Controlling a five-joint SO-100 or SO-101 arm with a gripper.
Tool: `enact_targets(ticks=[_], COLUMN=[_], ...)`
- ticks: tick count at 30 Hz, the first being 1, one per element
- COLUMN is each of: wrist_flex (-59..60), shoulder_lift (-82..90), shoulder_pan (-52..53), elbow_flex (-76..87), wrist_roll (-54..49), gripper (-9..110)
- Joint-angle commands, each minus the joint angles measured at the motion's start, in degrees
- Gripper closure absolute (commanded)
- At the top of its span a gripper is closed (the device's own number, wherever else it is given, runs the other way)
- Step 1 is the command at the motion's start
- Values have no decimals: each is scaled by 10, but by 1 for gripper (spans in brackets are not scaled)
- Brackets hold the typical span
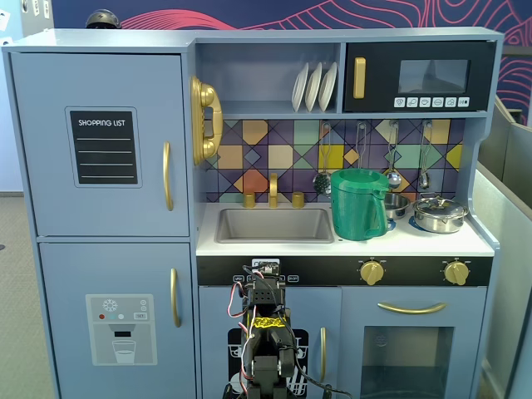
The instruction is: Open the left cabinet door
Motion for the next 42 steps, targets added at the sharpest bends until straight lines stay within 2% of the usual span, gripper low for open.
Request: enact_targets(ticks=[1,11,15,23,32,42], wrist_flex=[103,105,91,-86,-235,-375], shoulder_lift=[-3,-3,-4,-4,-4,-4], shoulder_pan=[40,41,47,78,35,27], elbow_flex=[8,8,7,-18,-91,-157], wrist_roll=[12,-11,-1,-53,18,3], gripper=[101,101,96,91,91,91])
